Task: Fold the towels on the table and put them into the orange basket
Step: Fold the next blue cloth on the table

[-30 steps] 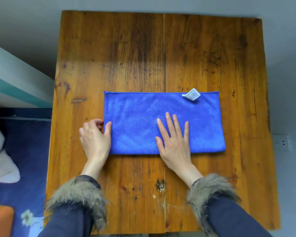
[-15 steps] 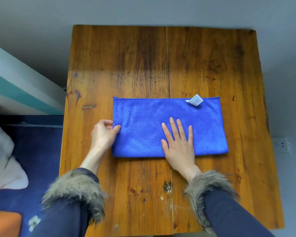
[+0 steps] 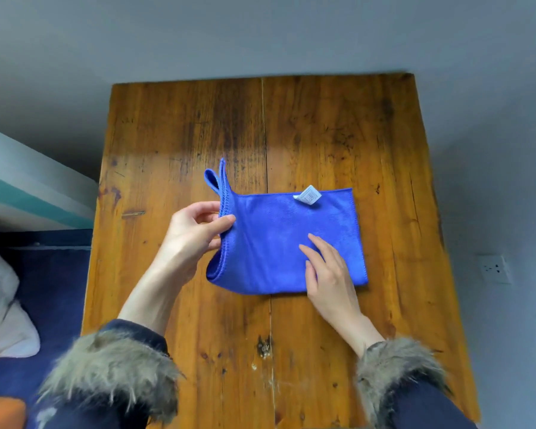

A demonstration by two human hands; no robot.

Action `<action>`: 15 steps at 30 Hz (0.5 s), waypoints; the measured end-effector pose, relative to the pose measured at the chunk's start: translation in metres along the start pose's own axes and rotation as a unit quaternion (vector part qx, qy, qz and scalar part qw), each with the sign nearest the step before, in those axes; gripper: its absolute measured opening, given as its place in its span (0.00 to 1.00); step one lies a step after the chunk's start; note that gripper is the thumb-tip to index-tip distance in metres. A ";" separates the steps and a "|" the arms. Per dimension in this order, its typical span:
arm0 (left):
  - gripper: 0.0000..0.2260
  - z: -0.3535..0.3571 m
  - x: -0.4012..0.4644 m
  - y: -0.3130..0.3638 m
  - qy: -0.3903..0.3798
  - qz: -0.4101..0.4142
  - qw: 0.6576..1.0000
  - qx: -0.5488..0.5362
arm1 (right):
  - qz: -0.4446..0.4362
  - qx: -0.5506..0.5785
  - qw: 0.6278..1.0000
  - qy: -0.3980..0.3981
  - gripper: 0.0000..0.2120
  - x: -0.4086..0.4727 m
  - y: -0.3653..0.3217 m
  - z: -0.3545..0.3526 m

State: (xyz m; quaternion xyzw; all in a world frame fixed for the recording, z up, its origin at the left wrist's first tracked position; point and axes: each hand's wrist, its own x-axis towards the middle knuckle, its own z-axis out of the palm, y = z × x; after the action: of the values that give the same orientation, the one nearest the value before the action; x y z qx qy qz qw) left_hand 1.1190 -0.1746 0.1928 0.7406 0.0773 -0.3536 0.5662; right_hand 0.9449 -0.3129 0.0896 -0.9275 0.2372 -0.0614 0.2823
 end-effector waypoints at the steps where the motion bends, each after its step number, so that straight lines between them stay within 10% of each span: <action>1: 0.10 0.015 -0.002 0.005 -0.006 0.008 1.000 0.005 | 0.012 0.018 1.000 0.016 0.19 -0.002 0.006 -0.009; 15: 0.11 0.190 0.016 -0.034 0.002 0.075 0.961 0.265 | 0.136 0.158 0.978 -0.013 0.13 -0.026 0.075 -0.057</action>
State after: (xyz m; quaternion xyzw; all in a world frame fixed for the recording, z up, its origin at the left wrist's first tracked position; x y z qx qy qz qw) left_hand 1.0304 -0.3369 0.1355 0.8684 -0.0739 -0.3167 0.3744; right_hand 0.8776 -0.3834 0.0965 -0.8311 0.3445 -0.0475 0.4339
